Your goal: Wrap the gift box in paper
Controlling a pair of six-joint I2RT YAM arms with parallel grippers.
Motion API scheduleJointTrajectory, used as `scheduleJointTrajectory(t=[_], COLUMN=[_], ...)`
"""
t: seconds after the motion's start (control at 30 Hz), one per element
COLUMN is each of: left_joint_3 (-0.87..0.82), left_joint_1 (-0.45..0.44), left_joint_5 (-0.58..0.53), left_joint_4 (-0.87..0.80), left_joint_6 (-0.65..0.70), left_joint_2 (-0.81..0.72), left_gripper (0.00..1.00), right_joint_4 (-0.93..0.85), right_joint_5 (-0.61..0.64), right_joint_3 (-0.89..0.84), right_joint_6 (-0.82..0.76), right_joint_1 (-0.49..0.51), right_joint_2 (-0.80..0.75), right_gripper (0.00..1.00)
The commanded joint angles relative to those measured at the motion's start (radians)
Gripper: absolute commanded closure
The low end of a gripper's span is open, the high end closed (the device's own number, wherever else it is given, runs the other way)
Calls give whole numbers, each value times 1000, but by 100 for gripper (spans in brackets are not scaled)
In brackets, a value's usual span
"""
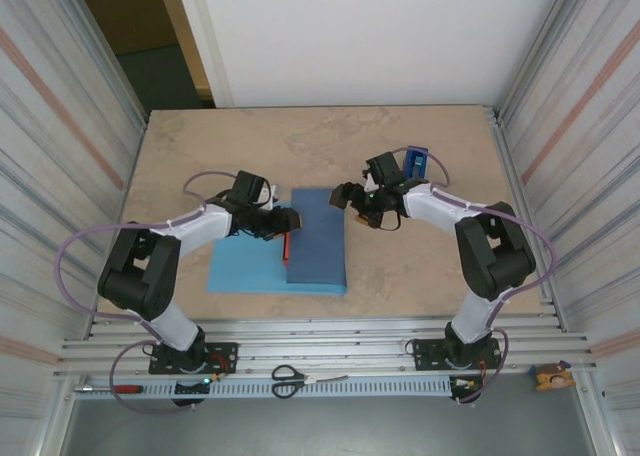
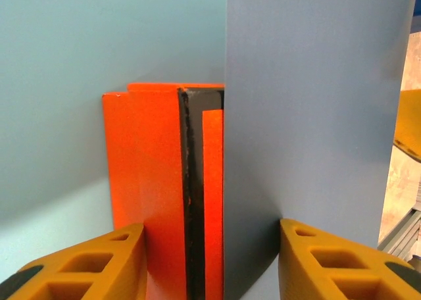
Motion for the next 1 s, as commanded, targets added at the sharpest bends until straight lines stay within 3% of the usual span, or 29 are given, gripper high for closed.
scheduleJointTrajectory(t=[0.0, 0.4, 0.6, 0.97], left_joint_3=[-11, 90, 108, 100], left_joint_1=[-42, -107, -126, -128], left_joint_5=[-66, -113, -119, -123], left_joint_4=[-79, -68, -58, -64], left_joint_6=[-51, -133, -150, -143], left_joint_2=[75, 158, 175, 176], left_gripper=[52, 52, 52, 52], right_joint_4=[-56, -129, -111, -102], right_joint_5=[-27, -85, -145, -143], right_joint_3=[-19, -71, -44, 36], right_joint_6=[-59, -162, -171, -156], right_joint_1=[-36, -161, -146, -94], right_joint_2=[-74, -177, -120, 14], right_gripper=[11, 8, 9, 10])
